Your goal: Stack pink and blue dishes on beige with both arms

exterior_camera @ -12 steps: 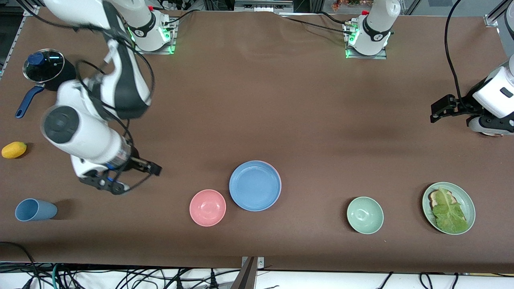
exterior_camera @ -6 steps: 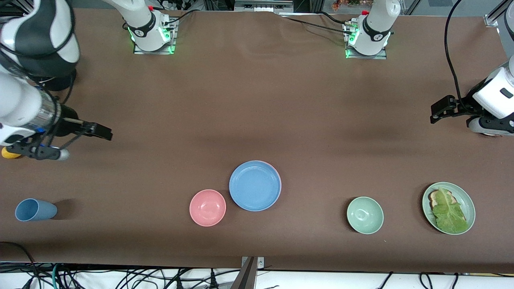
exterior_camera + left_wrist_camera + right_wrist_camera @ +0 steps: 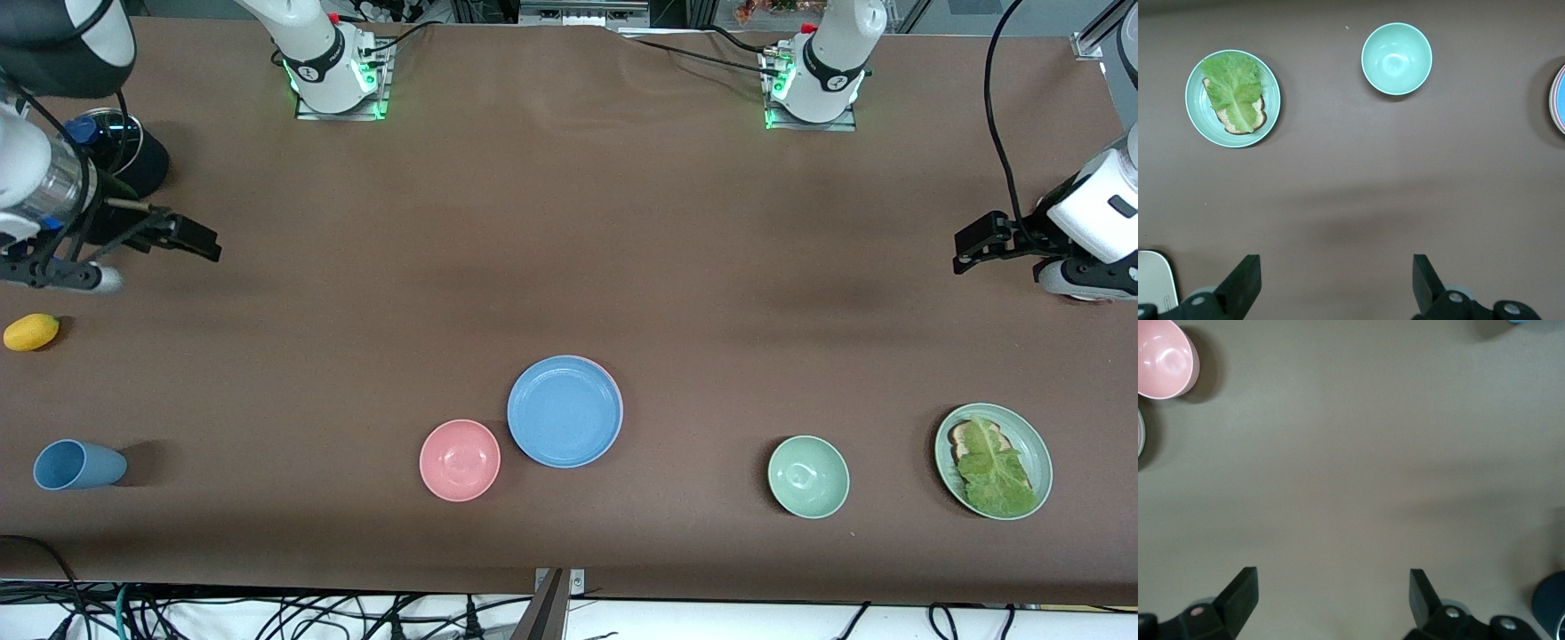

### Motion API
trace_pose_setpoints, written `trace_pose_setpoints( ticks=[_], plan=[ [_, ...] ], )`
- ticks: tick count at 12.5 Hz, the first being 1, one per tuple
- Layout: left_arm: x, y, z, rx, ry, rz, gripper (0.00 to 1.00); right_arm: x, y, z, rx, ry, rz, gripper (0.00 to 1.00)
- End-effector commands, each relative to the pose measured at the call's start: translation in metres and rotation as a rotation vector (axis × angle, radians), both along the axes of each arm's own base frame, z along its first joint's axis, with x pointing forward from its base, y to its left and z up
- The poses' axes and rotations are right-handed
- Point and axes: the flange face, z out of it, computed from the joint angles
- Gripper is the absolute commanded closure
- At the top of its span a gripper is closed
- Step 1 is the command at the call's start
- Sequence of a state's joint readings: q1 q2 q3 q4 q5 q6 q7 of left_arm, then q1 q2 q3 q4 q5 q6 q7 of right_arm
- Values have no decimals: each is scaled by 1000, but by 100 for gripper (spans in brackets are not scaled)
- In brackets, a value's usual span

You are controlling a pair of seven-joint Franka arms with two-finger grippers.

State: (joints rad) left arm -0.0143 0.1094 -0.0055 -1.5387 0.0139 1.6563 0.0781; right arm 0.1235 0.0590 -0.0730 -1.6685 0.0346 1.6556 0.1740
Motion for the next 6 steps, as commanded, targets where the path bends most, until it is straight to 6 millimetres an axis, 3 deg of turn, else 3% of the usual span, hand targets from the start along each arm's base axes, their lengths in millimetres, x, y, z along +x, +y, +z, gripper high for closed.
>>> trace_pose_setpoints(
  ticks=[1,3,6],
  plan=[
    [4,-2,5,-18,-10,-16,0,-6,-6,6,-6,-32,3,0],
    [4,-4,1,-18,-2,-19,0,5,-1,-6,-7,-11,14,0],
    [6,-17,-4,-9,7,-42,0,5,0,4,-8,-20,17,0]
  ],
)
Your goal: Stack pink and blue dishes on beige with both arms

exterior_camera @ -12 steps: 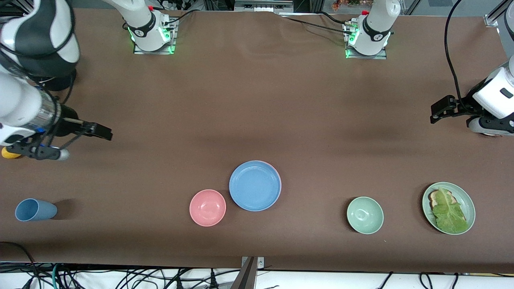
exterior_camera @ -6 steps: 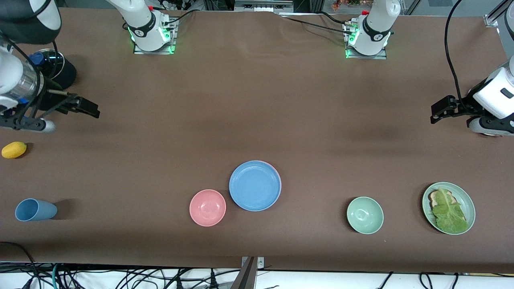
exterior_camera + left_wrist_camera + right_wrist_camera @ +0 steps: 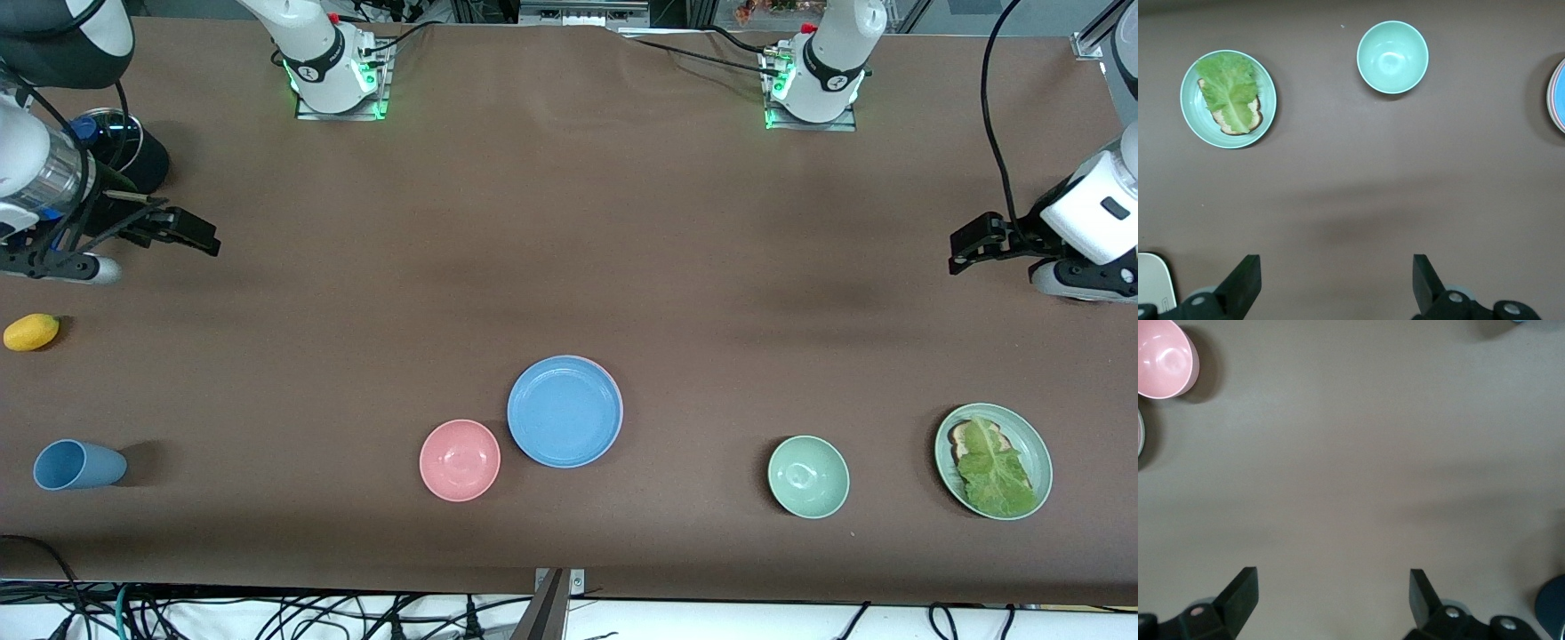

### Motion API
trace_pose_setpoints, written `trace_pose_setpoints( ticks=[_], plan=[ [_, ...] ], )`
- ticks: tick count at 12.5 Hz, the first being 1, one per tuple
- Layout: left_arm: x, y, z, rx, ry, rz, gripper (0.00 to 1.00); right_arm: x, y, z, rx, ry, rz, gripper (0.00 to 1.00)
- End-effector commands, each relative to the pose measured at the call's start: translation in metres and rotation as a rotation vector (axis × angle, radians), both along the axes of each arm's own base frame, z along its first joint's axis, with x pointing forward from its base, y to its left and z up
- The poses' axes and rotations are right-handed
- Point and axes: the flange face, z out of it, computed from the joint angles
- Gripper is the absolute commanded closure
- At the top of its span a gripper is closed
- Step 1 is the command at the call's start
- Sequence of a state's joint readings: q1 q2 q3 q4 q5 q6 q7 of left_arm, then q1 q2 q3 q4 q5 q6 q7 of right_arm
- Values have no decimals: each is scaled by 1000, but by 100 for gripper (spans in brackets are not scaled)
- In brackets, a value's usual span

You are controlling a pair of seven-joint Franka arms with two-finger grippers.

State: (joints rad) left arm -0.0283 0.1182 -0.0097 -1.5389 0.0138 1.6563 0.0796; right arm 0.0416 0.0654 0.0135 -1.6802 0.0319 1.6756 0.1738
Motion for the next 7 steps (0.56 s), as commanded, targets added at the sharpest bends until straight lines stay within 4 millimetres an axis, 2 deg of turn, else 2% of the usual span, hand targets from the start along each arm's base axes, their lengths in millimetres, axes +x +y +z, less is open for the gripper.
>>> trace_pose_setpoints(
  ticks=[1,3,4,7],
  plan=[
    [4,-5,3,-9,-5,-21,0,3,-4,14,-10,-23,7,0],
    [4,-5,2,-11,-3,-21,0,6,-11,10,-9,-19,0,0],
    [4,-5,0,-12,0,-21,0,7,-10,18,-11,-36,4,0],
    [4,-3,2,-12,-3,-18,0,7,-10,23,-17,-42,10,0]
  ],
)
